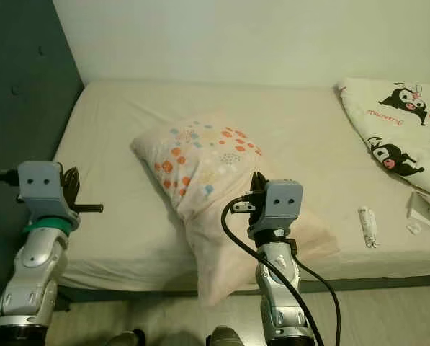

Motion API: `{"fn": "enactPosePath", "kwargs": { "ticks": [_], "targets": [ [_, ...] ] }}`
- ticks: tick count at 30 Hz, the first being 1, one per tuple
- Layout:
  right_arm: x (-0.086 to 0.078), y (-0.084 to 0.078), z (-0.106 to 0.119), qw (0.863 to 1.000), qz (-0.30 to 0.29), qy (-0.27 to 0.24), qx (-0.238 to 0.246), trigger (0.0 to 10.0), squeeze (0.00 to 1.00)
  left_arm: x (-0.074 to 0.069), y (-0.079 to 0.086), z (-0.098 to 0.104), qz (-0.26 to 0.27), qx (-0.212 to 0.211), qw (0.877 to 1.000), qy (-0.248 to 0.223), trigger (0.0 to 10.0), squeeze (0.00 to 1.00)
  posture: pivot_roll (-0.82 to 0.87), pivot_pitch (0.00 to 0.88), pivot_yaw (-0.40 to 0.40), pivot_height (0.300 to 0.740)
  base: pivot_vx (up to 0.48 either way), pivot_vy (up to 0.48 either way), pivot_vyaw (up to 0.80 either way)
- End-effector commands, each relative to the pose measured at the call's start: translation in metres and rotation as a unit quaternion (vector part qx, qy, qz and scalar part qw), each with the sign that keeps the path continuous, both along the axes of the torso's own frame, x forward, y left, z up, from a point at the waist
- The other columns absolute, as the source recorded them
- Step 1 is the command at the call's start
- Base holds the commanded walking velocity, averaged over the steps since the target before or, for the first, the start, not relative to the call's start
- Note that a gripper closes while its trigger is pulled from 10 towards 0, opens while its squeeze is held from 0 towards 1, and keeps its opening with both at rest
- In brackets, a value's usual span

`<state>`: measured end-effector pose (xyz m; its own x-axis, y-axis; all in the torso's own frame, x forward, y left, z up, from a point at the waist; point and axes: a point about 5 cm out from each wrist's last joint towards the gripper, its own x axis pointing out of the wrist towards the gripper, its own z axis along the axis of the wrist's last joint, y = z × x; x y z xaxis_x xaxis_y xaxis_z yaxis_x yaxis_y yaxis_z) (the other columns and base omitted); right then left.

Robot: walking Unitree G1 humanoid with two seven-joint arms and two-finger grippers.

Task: Clean up the room

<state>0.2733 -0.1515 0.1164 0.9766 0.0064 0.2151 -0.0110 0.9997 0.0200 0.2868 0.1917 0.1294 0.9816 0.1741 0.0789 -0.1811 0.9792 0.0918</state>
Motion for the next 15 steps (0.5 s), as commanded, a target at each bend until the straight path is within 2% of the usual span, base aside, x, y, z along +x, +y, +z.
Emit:
{"fn": "enactPosePath", "kwargs": {
  "ticks": [1, 15],
  "targets": [
    [-0.0026, -0.0013, -0.0037, 1.000, 0.000, 0.007, -0.001, 10.0, 0.00, -0.0021, -0.0008, -0.0043, -0.001, 0.002, 1.000, 0.009, 10.0, 0.00, -0.05, 0.000, -0.017, 0.740, 0.000, 0.000, 0.00],
    [-0.0034, -0.0006, -0.0045, 1.000, 0.002, 0.009, -0.001, 10.0, 0.00, -0.0031, -0.0008, -0.0046, 0.000, 0.001, 1.000, 0.010, 10.0, 0.00, -0.05, 0.001, -0.019, 0.740, 0.000, 0.000, 0.00]
  ]
}}
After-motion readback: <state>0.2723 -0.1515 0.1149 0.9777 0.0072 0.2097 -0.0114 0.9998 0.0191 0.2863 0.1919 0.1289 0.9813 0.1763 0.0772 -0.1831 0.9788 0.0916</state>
